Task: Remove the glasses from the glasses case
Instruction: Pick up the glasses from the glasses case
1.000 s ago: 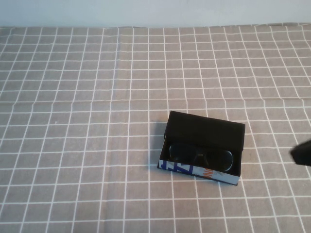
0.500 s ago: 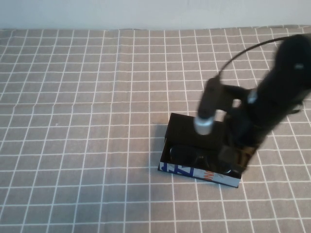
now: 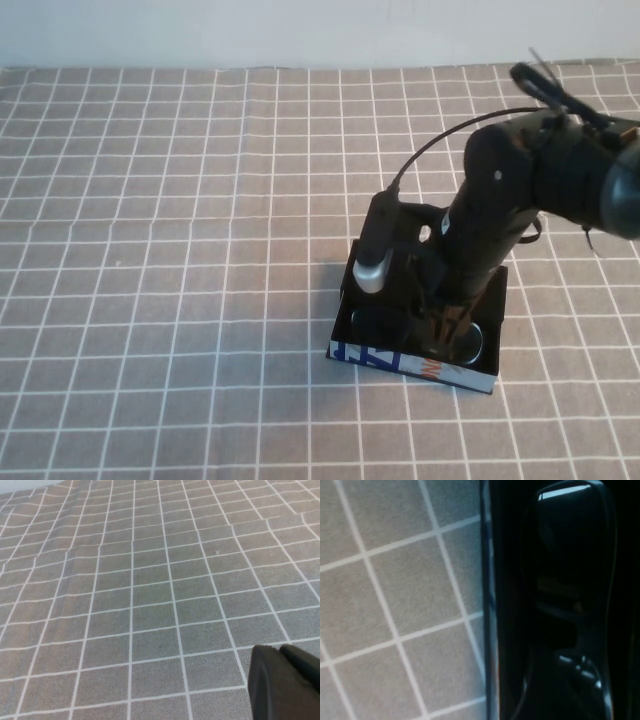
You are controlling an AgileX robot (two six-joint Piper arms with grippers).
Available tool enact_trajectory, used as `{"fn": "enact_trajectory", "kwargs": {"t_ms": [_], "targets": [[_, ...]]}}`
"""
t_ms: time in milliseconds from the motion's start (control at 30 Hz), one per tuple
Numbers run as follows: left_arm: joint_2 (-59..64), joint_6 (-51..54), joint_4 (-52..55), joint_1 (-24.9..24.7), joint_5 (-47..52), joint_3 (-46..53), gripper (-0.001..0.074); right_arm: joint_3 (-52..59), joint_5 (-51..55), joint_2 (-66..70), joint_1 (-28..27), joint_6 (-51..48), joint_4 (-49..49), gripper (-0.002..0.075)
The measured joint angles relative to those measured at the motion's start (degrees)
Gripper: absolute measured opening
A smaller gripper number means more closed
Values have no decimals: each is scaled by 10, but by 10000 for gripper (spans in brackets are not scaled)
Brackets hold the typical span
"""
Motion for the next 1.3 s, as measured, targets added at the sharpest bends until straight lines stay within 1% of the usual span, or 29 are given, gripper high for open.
{"fn": "enact_trajectory", "kwargs": {"t_ms": [300, 600, 733, 967, 1300], "targets": [[0, 0, 0, 0, 0, 0, -5, -9, -30, 28, 0, -1, 7, 321], [0, 0, 0, 0, 0, 0, -5, -11, -30, 31, 0, -1, 9, 321], [0, 0, 0, 0, 0, 0, -5, -15, -28, 33, 1, -1, 9, 307], [0, 0, 0, 0, 0, 0, -5, -15, -16, 32, 16, -1, 7, 298], [0, 0, 0, 0, 0, 0, -5, -15, -15, 37, 17, -1, 2, 296]]}}
